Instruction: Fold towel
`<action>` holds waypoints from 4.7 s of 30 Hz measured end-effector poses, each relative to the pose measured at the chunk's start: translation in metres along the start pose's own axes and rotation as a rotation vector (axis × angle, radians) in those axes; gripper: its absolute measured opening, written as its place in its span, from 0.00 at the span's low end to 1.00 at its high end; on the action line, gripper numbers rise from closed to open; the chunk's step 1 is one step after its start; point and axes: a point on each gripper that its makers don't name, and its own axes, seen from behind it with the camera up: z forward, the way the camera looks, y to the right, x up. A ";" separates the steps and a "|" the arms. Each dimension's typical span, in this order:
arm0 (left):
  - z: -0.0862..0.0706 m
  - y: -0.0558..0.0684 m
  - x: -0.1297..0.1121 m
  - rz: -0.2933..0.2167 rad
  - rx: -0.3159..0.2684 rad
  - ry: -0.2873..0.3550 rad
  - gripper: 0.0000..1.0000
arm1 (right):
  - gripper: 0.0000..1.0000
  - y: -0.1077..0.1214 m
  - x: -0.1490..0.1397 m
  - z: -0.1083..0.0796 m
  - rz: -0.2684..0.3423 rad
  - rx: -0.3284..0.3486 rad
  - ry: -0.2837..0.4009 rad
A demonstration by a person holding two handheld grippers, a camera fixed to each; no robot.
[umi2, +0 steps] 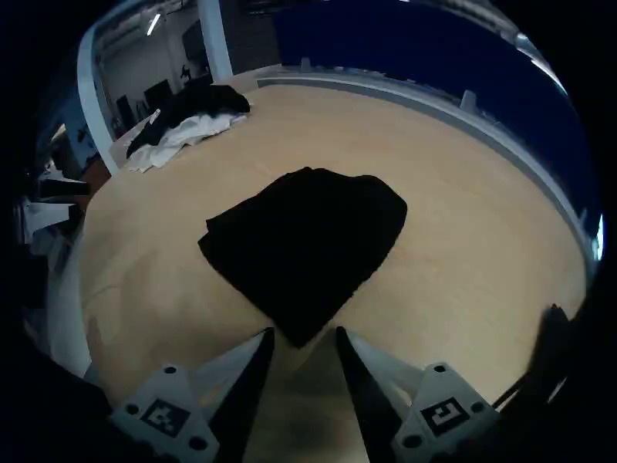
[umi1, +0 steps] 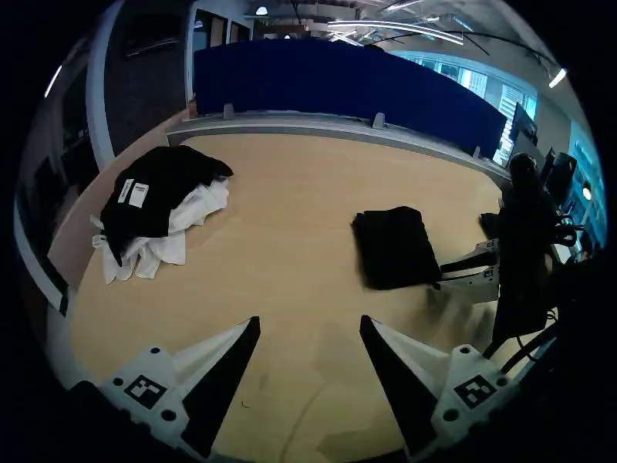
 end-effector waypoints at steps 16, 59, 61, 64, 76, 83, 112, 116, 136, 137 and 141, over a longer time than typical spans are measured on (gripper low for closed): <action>0.000 -0.003 -0.002 -0.002 0.005 -0.001 0.96 | 0.24 0.003 0.001 -0.001 0.012 -0.012 0.000; -0.003 -0.001 0.010 0.003 0.002 0.027 0.96 | 0.04 0.008 0.080 -0.050 -0.080 -0.023 0.139; -0.002 0.000 0.012 0.003 0.000 0.032 0.96 | 0.03 0.009 0.099 -0.060 -0.100 -0.028 0.167; -0.002 0.002 0.015 0.006 -0.003 0.040 0.96 | 0.03 0.011 0.126 -0.075 -0.124 -0.034 0.210; -0.003 0.007 0.023 0.015 -0.017 0.062 0.96 | 0.03 0.015 0.196 -0.126 -0.174 -0.050 0.330; -0.004 0.008 0.026 0.013 -0.026 0.068 0.96 | 0.03 0.025 0.201 -0.139 -0.165 -0.071 0.344; 0.006 0.030 0.027 0.042 -0.064 0.056 0.96 | 0.03 0.121 0.187 -0.201 -0.047 -0.188 0.372; 0.009 0.035 0.027 0.049 -0.066 0.052 0.96 | 0.03 0.152 0.177 -0.212 -0.026 -0.227 0.361; 0.011 0.045 0.026 0.062 -0.057 0.034 0.96 | 0.03 0.280 0.151 -0.244 0.054 -0.365 0.325; 0.011 0.044 0.026 0.062 -0.055 0.033 0.96 | 0.03 0.286 0.150 -0.244 0.056 -0.369 0.321; 0.012 0.043 0.026 0.061 -0.049 0.031 0.96 | 0.03 0.304 0.146 -0.243 0.067 -0.385 0.308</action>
